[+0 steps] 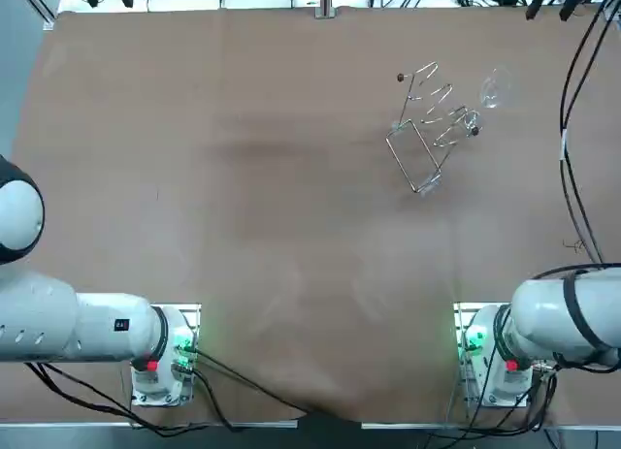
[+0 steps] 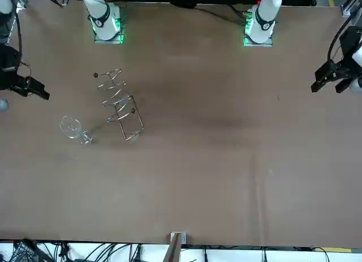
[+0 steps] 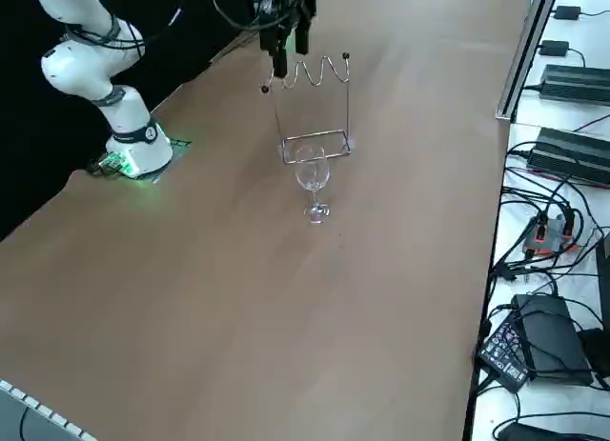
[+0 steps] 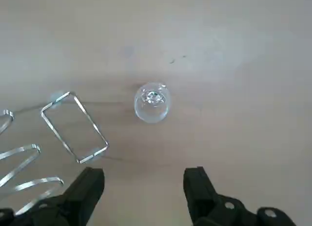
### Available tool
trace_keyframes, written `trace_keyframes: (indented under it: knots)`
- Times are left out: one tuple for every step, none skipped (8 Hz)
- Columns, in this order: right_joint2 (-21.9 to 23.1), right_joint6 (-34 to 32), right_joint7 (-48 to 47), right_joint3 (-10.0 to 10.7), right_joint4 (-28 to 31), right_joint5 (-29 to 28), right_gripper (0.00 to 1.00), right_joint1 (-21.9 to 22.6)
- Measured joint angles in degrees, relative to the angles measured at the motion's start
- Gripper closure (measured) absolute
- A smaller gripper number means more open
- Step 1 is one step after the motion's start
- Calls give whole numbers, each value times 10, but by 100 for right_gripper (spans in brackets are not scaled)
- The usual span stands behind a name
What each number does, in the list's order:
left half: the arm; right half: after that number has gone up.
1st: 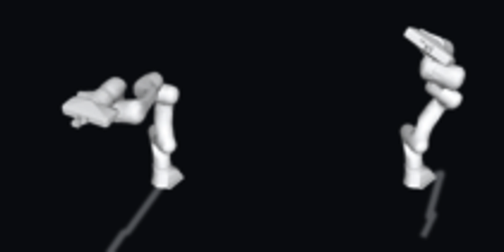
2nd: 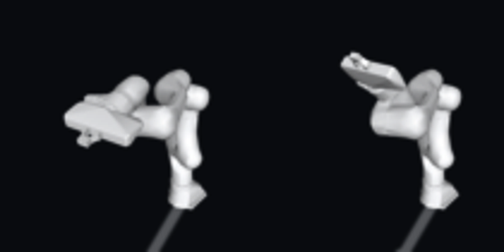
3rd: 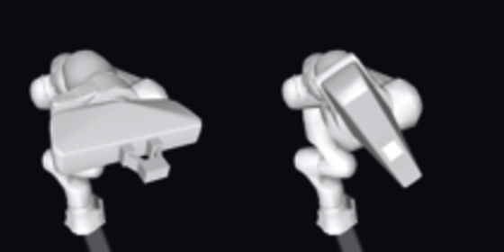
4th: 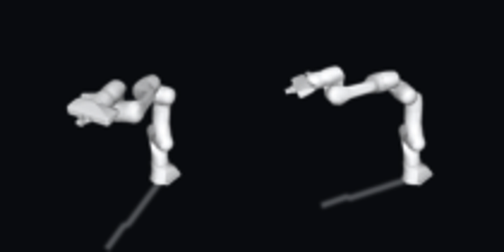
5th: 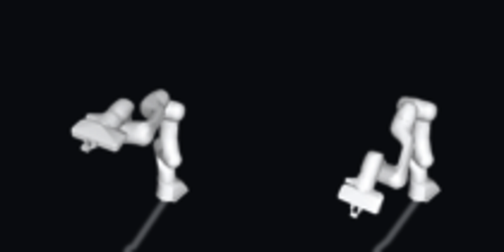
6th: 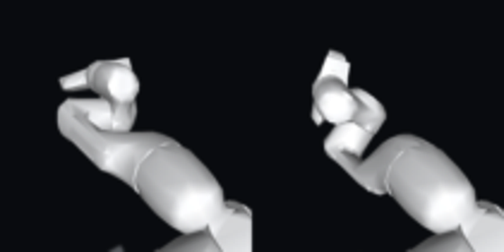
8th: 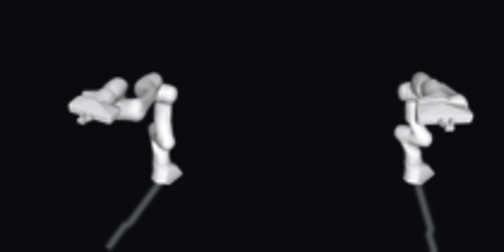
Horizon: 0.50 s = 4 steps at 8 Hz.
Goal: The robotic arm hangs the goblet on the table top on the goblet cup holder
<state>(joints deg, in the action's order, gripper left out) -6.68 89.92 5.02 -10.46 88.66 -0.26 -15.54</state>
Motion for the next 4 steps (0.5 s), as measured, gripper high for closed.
trace_keyframes:
  knots:
    - [-4, 2, 63, 3, 4, -17, 0, -24]
    - [-6, 11, 141, 4, 10, -26, 0, -42]
    - [-5, 37, 229, 5, 26, -36, 0, -57]
    - [-5, 84, 324, 5, 58, -62, 0, -77]
